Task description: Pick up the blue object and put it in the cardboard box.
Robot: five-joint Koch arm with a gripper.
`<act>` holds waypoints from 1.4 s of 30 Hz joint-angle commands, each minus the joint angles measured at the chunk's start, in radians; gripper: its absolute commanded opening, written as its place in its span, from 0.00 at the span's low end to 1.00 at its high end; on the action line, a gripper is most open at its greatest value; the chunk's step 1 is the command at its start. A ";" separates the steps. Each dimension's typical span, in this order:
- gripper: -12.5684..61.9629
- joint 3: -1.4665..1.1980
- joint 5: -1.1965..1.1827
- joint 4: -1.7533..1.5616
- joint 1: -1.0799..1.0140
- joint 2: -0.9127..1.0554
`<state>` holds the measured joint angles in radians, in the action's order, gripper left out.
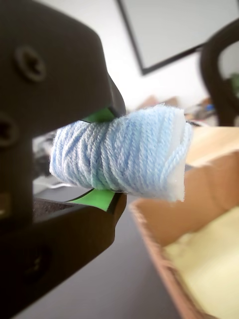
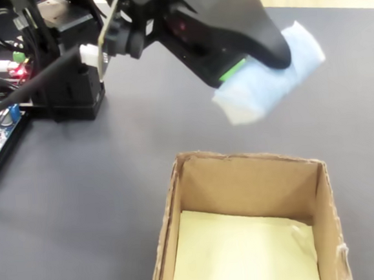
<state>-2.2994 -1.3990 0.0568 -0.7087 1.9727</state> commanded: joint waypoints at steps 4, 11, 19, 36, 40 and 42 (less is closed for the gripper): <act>0.49 0.147 0.011 0.032 -0.087 -0.092; 0.60 0.146 0.002 0.064 -0.103 -0.107; 0.60 0.063 -0.058 -0.003 0.012 0.005; 0.62 -0.356 -0.221 -0.106 0.462 0.334; 0.62 -0.503 -0.258 -0.172 0.518 0.382; 0.62 -0.551 -0.256 -0.196 0.537 0.388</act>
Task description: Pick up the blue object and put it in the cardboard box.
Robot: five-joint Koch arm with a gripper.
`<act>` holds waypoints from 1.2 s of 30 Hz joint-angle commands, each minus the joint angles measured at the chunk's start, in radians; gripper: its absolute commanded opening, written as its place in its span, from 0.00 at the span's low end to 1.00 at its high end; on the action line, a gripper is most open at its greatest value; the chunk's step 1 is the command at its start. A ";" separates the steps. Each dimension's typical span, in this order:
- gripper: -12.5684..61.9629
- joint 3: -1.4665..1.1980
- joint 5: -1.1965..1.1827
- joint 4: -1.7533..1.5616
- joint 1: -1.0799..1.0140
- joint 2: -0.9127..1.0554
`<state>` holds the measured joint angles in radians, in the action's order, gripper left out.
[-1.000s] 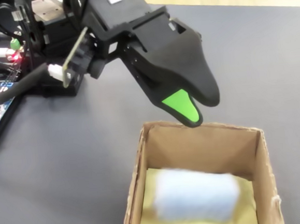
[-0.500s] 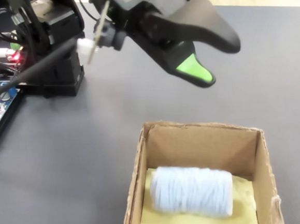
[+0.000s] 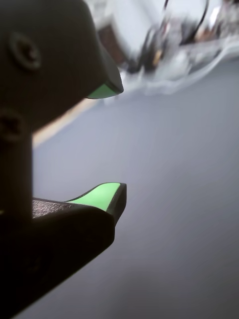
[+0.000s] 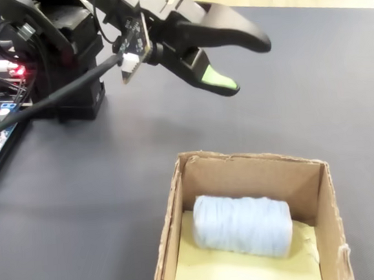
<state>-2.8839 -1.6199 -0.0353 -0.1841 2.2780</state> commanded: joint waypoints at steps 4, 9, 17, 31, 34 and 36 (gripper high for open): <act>0.63 -0.075 -0.038 -0.150 0.040 0.091; 0.63 -0.166 -0.038 -0.150 0.074 0.091; 0.62 -0.235 -0.035 -0.081 0.087 0.091; 0.62 -0.235 -0.029 0.091 0.083 0.091; 0.62 -0.235 -0.028 0.091 0.083 0.091; 0.62 -0.235 -0.028 0.091 0.083 0.091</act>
